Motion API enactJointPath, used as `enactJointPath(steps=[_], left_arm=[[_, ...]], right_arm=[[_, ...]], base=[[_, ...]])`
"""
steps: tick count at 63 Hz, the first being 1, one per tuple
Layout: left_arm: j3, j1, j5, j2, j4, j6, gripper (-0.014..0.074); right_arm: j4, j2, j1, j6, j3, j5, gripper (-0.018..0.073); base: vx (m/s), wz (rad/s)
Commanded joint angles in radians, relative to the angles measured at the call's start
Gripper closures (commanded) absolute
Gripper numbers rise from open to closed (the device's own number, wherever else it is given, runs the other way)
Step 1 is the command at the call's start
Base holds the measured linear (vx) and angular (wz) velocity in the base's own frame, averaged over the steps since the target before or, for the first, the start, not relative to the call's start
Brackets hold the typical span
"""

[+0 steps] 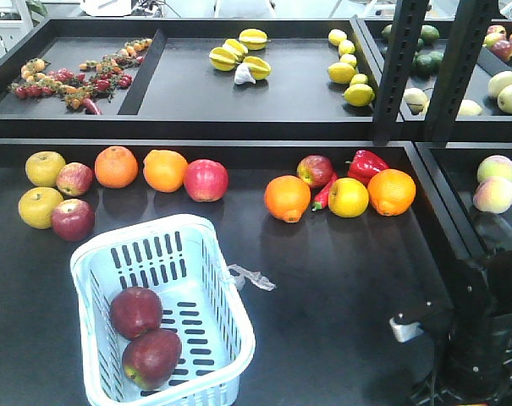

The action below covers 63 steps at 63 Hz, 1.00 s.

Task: Pick three apples into basket with both arms
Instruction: 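Close the right gripper on the red apple and lift it, then move the apple over the basket and lower it inside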

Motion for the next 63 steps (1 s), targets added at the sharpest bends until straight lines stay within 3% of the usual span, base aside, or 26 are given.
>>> enactJointPath(steps=[1,16,37,57,63], left_arm=[[-0.023,-0.002,-0.062,0.006,0.013,-0.01,0.0027],[-0.023,-0.002,-0.062,0.006,0.013,-0.01,0.0027],[-0.023,-0.002,-0.062,0.006,0.013,-0.01,0.0027],[-0.023,-0.002,-0.062,0.006,0.013,-0.01,0.0027],[-0.023,-0.002,-0.062,0.006,0.013,-0.01,0.0027]], right_arm=[[0.002,-0.089,-0.004,0.012,-0.024,0.046,0.0165],[0.109,-0.283,-0.004,-0.009,-0.035,0.03,0.0165],[0.484,-0.552,-0.004,-0.337,-0.033,-0.003,0.0165],[0.861,-0.608,-0.002,-0.672,-0.033,-0.001,0.0165],[0.912,-0.608,0.043,-0.746,-0.033,-0.02,0.0165]], base=[[0.0,0.0],[0.0,0.0],[0.0,0.0],[0.0,0.0],[0.0,0.0]])
